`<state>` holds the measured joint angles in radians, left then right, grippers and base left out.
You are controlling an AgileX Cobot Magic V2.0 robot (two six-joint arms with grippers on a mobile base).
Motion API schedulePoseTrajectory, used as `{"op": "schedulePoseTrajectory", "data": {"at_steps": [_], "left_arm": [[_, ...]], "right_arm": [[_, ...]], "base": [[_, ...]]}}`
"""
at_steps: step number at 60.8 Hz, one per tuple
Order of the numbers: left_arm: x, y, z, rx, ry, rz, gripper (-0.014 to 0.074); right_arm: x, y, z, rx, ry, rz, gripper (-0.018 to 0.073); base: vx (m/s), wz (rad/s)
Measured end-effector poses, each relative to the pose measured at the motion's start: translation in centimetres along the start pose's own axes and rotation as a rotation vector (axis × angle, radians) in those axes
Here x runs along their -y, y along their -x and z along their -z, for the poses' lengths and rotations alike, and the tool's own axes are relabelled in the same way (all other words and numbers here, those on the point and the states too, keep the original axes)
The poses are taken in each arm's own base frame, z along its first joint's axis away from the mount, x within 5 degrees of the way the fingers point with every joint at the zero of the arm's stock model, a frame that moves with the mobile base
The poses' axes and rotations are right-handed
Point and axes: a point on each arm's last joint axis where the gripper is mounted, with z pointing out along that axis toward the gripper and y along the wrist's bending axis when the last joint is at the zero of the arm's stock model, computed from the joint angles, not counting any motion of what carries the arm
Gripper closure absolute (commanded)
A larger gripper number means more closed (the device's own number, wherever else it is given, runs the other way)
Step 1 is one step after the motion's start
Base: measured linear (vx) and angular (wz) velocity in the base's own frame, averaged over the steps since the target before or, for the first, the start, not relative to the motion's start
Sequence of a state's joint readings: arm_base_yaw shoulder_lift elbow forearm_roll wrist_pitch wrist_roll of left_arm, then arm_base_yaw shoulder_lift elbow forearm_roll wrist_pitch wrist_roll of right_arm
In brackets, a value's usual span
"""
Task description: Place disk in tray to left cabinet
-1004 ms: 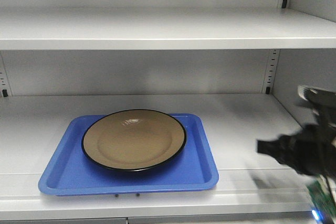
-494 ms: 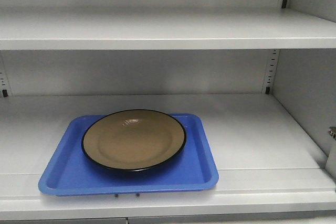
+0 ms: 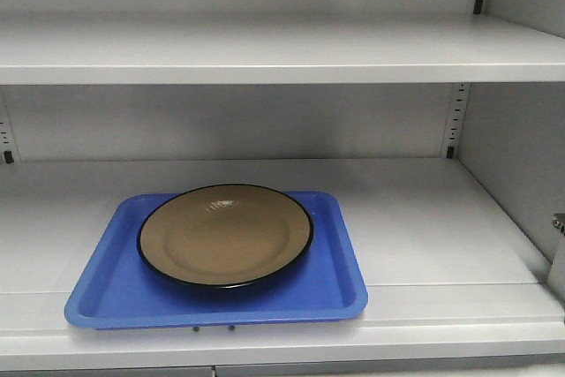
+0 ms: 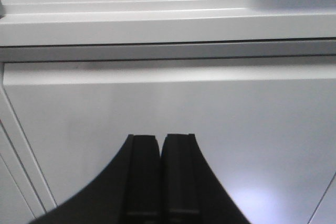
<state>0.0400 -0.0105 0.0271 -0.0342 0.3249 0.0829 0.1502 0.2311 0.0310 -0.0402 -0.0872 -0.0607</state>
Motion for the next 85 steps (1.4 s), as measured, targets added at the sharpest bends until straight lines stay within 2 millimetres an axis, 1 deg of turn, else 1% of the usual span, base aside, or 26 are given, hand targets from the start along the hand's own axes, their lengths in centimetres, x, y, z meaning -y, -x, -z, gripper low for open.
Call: {"op": "schedulePoseTrajectory", "data": {"at_steps": [10, 18, 32, 67, 77, 85], "left_arm": [[0.0, 0.0, 0.0, 0.0, 0.0, 0.0, 0.0603], [0.0, 0.0, 0.0, 0.0, 0.0, 0.0, 0.0603], [0.0, 0.0, 0.0, -0.002, 0.0, 0.0, 0.0603], [0.0, 0.0, 0.0, -0.002, 0.0, 0.0, 0.0603], [0.0, 0.0, 0.0, -0.002, 0.0, 0.0, 0.0603], [0.0, 0.0, 0.0, -0.002, 0.0, 0.0, 0.0603]], "right_arm": [[0.1, 0.6, 0.9, 0.1, -0.01, -0.004, 0.0524], [0.1, 0.7, 1.7, 0.149, -0.017, -0.004, 0.0524], [0.1, -0.3, 1.8, 0.055, -0.02, -0.005, 0.0524], [0.1, -0.2, 1.8, 0.06, -0.025, -0.002, 0.0524], [0.6, -0.3, 1.9, 0.051, -0.112, -0.009, 0.0524], [0.7, -0.3, 1.9, 0.05, -0.137, -0.02, 0.0524]], "base": [[0.0, 0.0], [0.0, 0.0], [0.0, 0.0], [0.0, 0.0], [0.0, 0.0], [0.0, 0.0]]}}
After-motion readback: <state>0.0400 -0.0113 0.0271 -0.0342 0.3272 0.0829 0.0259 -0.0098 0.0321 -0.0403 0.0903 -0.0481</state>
